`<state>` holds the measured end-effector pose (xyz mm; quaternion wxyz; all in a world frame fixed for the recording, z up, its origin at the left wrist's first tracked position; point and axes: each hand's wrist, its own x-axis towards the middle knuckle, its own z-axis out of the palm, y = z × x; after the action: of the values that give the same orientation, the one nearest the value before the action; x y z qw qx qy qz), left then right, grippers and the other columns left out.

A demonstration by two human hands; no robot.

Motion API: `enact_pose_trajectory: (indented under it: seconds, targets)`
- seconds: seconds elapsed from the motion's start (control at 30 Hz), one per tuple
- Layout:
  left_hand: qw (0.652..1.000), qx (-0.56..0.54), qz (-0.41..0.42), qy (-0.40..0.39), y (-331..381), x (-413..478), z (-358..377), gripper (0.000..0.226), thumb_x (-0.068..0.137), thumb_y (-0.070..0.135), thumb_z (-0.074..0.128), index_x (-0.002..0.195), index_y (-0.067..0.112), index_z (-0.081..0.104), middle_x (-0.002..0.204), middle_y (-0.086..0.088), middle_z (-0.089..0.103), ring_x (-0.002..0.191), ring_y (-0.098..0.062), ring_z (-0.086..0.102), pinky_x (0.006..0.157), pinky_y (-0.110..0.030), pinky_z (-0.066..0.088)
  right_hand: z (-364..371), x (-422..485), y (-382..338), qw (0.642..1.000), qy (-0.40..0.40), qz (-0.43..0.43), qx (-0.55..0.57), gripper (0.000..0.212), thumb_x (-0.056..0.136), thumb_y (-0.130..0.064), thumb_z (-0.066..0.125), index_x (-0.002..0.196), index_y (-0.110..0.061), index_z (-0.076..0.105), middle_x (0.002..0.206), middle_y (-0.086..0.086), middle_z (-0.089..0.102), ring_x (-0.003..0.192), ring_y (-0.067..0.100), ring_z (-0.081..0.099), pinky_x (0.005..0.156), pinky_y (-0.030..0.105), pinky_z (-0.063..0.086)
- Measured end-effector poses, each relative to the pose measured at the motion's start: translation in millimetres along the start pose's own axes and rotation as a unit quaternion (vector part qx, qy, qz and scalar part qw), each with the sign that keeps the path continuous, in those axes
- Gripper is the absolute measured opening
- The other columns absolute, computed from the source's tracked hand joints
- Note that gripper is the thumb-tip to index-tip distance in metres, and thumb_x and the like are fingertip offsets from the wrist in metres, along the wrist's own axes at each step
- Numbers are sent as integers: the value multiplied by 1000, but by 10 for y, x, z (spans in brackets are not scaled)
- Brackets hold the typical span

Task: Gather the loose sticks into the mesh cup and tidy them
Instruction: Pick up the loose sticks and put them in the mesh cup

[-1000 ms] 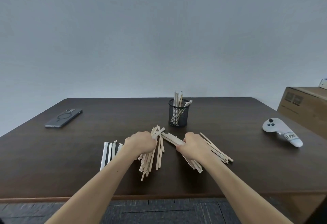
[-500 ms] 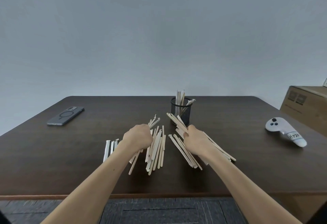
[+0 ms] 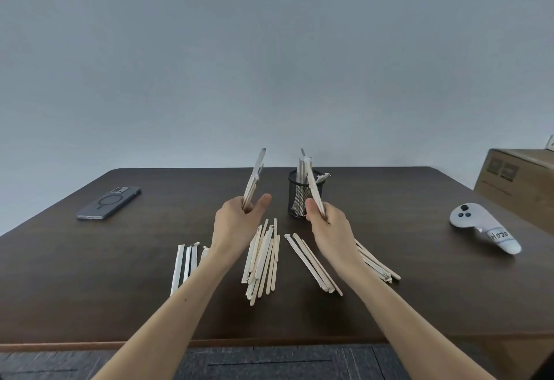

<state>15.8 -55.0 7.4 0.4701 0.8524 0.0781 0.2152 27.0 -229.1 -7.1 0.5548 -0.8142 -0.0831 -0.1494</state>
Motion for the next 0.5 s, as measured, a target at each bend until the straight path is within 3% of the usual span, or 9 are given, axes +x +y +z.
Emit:
enact_pose_trajectory:
  seconds: [0.07, 0.17, 0.27, 0.37, 0.5]
  targets:
    - [995, -95, 5, 24, 1, 32, 13, 58, 97, 51, 60, 62, 19, 27, 53, 0, 33, 50, -21, 31, 51, -32, 31, 21, 17, -10, 998, 25, -14, 62, 44, 101, -50, 44, 73, -16, 52, 47, -14, 42, 45, 4, 38, 53, 23, 32]
    - [979, -198, 2, 45, 46, 93, 27, 56, 100, 50, 57, 63, 20, 28, 55, -7, 29, 46, -24, 34, 48, -33, 38, 70, 44, -73, 989, 48, -50, 133, 46, 99, -55, 43, 75, -16, 49, 52, -11, 36, 47, 9, 31, 50, 28, 28]
    - [977, -206, 33, 47, 26, 70, 65, 52, 102, 42, 57, 65, 9, 43, 50, -5, 43, 41, -18, 49, 51, -36, 55, 106, 3, -123, 984, 44, -71, 159, 40, 101, -49, 45, 82, -14, 53, 57, 0, 42, 49, 17, 40, 49, 32, 39]
    - [982, -177, 32, 57, -87, 3, 130, 46, 102, 35, 60, 74, -1, 59, 53, -4, 60, 52, -16, 66, 66, -37, 60, 148, -69, -22, 983, 24, -52, 176, 36, 101, -35, 53, 87, -2, 49, 66, 15, 43, 56, 24, 44, 50, 18, 46]
    - [984, -160, 30, 75, -139, -23, 190, 41, 104, 32, 56, 76, 3, 51, 61, -20, 53, 54, -19, 58, 56, -25, 59, 250, -38, 44, 980, 45, -9, 194, 36, 94, -33, 63, 89, -1, 50, 66, 10, 36, 56, 21, 33, 49, 30, 36]
